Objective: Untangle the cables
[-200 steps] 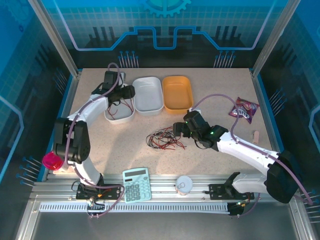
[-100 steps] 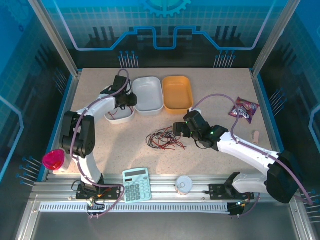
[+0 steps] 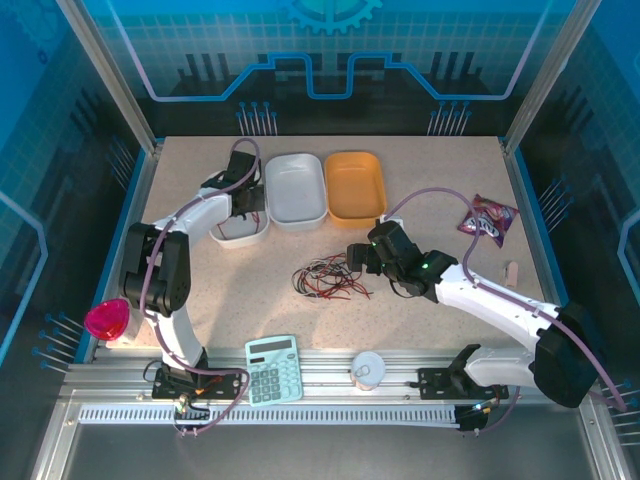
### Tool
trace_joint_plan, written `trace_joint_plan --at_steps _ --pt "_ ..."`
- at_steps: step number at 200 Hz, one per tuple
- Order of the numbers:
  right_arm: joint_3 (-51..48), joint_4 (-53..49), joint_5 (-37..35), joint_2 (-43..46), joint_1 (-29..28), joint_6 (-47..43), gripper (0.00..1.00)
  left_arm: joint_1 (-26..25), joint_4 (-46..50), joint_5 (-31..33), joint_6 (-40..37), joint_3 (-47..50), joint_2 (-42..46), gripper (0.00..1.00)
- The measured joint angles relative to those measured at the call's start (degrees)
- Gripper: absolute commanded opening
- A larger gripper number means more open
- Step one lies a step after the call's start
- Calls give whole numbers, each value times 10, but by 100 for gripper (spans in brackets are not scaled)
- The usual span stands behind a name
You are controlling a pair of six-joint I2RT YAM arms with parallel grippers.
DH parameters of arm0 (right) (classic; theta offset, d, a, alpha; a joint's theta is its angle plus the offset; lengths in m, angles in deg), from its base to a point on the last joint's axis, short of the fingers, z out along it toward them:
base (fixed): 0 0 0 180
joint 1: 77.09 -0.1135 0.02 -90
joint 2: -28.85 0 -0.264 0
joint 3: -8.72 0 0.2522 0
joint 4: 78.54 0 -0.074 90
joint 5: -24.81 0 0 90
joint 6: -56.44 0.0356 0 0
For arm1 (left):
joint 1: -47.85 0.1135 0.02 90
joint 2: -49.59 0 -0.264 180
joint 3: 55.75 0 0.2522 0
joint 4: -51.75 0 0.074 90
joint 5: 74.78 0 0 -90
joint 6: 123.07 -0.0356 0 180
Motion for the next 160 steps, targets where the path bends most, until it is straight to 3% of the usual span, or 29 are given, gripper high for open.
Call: trace_joint_plan --at_steps 80,137,160 --pt "-1 0 -15 18 0 1 100 0 -2 59 0 -47 -80 0" --pt "-2 3 -16 51 0 -18 100 -12 7 68 22 -51 -89 38" --pt "0 -12 -25 48 0 -21 100 -20 14 69 35 -45 -66 49"
